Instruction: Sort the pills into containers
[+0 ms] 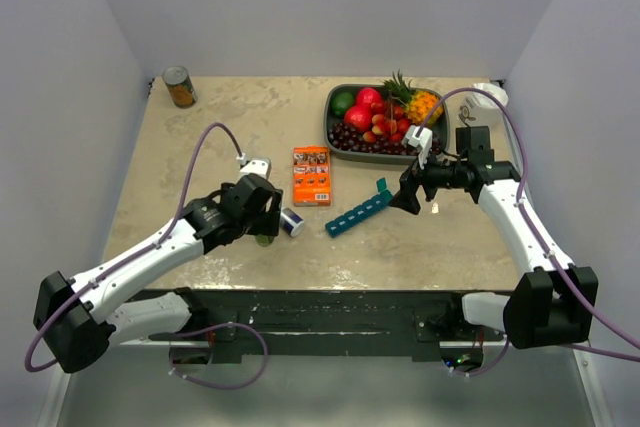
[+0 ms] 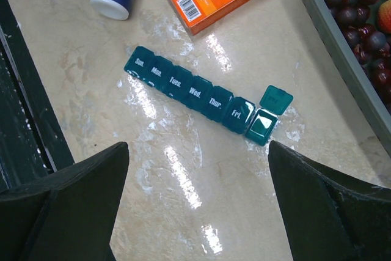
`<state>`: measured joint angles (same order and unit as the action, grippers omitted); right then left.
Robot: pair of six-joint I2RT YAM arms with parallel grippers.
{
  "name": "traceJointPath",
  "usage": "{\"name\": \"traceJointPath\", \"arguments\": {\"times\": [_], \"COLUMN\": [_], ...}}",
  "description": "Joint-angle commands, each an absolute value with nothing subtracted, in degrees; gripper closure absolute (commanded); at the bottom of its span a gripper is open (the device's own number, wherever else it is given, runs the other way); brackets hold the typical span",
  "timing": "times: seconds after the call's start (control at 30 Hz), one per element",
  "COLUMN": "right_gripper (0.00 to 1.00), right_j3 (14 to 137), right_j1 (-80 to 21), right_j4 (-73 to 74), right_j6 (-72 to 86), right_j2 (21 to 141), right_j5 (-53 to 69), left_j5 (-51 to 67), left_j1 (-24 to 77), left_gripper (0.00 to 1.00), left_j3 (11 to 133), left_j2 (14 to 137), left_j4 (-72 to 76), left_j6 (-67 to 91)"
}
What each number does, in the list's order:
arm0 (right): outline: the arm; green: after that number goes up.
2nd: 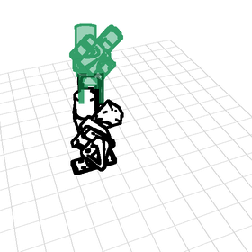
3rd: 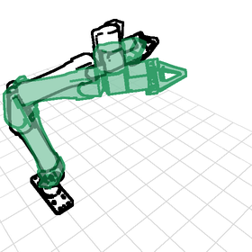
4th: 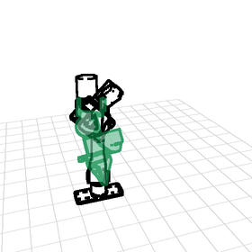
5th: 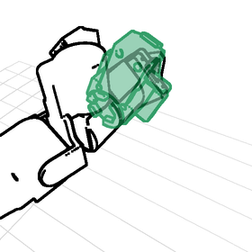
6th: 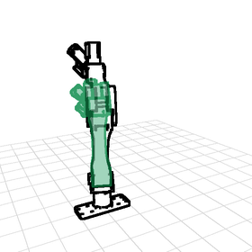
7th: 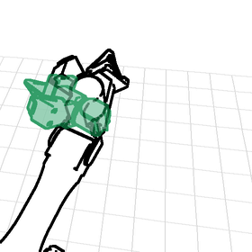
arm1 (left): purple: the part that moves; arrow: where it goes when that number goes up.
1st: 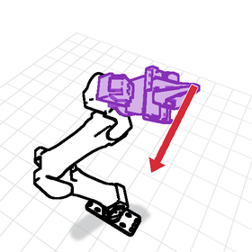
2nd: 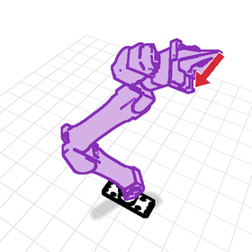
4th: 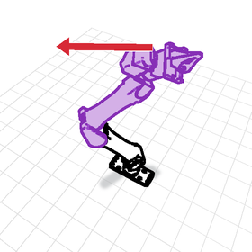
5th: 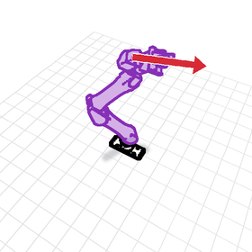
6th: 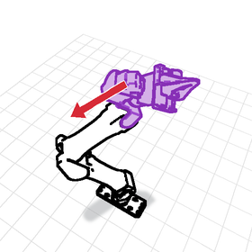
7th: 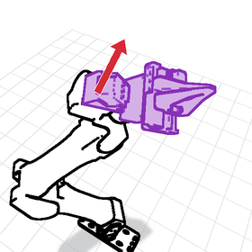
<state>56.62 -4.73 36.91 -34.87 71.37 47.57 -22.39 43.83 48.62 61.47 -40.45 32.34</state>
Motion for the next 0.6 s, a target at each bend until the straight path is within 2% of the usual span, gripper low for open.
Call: {"name": "traceJointPath", "arguments": {"times": [0.0, 0.37, 0.57], "right_gripper": [0.01, 0.01, 0.01], "right_j3": [56.16, 56.16, 56.25], "right_j1": [-4.39, -4.39, -4.39], "right_j4": [35.51, 35.6, 35.68], "right_j6": [-34.8, -34.98, -35.07], "right_j2": [71.54, 71.63, 71.72], "right_j5": [48.95, 48.78, 48.87], "left_j5": [-23.82, -23.29, -23.82], "left_j1": [43.51, 43.51, 43.51], "left_gripper": [0.16, 0.23, 0.34], "left_j3": [50.19, 50.71, 50.45], "left_j2": [62.84, 68.81, 70.75], "left_j4": [-44.3, -39.81, -40.25], "left_j6": [35.42, 33.22, 33.4]}}
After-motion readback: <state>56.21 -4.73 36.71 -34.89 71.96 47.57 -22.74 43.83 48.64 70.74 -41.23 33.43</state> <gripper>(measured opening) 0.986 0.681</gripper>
